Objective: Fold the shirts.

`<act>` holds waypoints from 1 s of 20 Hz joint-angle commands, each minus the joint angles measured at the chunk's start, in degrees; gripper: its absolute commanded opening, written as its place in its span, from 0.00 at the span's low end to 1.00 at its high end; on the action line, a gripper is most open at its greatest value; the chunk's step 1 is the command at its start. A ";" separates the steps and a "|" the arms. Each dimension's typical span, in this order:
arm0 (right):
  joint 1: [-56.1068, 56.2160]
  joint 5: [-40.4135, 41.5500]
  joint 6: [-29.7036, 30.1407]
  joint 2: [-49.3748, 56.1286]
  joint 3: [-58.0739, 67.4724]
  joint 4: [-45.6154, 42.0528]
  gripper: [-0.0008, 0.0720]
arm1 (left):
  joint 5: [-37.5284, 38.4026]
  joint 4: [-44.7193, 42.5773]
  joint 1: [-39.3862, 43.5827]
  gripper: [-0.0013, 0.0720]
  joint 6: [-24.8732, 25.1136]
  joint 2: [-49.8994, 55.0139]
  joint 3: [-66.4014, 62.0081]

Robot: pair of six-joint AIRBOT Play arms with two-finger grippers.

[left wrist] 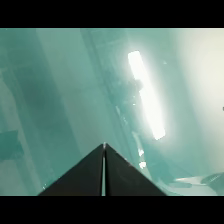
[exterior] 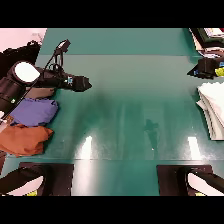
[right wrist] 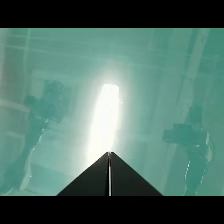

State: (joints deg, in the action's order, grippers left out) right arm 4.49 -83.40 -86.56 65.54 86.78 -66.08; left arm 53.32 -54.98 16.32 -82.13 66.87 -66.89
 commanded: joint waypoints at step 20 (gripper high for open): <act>0.04 -0.13 0.09 -0.02 -0.02 0.09 0.03 | -4.87 -17.29 -5.18 0.80 3.76 -0.04 -2.16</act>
State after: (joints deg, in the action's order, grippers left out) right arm 4.49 -83.53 -86.46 65.54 86.78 -66.00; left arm 49.74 -61.65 13.76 -79.31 66.87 -68.12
